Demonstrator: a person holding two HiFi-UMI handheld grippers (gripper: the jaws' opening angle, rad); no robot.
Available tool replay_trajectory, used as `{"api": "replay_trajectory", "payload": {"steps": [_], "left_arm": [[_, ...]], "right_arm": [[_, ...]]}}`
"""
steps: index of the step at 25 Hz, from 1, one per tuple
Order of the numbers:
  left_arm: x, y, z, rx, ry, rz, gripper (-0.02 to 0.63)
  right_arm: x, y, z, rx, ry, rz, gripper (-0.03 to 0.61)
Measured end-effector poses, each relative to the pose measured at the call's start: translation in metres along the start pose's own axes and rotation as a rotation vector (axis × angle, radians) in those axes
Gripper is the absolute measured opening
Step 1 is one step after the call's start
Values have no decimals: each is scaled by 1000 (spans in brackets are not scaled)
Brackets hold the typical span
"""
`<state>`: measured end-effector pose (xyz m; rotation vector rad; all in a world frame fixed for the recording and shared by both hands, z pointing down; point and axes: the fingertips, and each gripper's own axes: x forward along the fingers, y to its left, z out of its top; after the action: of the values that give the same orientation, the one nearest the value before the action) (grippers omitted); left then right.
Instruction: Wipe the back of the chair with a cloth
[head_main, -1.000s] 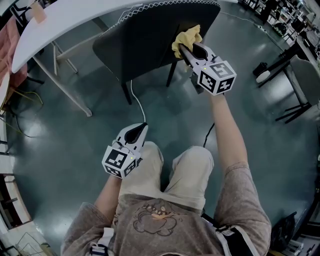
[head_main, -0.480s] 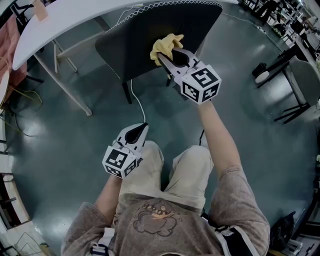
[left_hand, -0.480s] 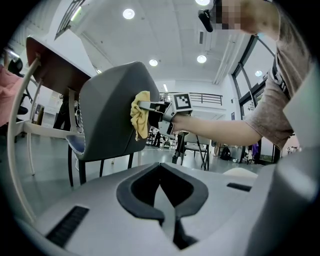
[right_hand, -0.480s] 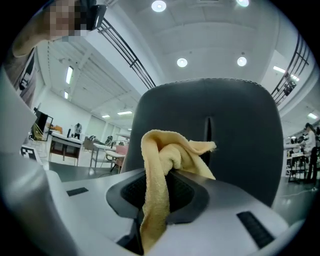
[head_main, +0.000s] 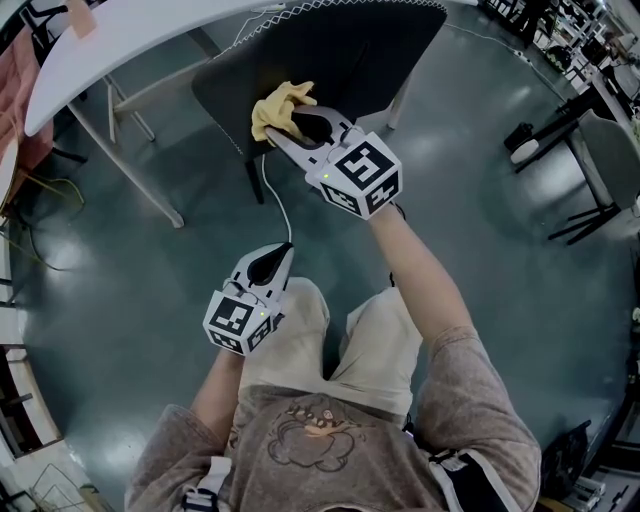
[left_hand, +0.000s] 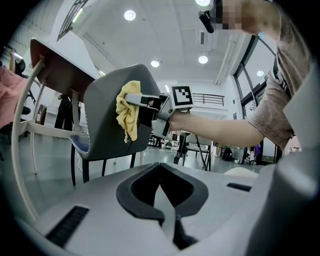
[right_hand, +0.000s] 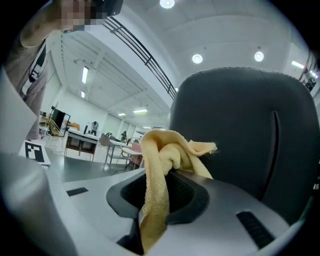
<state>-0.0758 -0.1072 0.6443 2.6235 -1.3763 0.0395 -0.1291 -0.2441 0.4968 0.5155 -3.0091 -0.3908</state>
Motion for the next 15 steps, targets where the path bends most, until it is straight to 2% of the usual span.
{"api": "replay_trajectory", "payload": {"steps": [5,8,11,15], "left_arm": [[-3,0,-4,-10,4,11,11],[-4,-2,-6,-9,6,12,11],[-4,-1,-6,-8,5,12,11],[-5,-3,-9,-11,5,11,11]], "right_arm": [[2,19,4,9,-21,52,94],[-12,20,4,8,-39,44,94],[-34,3,-2,12,-46,-18,94],[-75,-42,-22,54,-34,-164,94]]}}
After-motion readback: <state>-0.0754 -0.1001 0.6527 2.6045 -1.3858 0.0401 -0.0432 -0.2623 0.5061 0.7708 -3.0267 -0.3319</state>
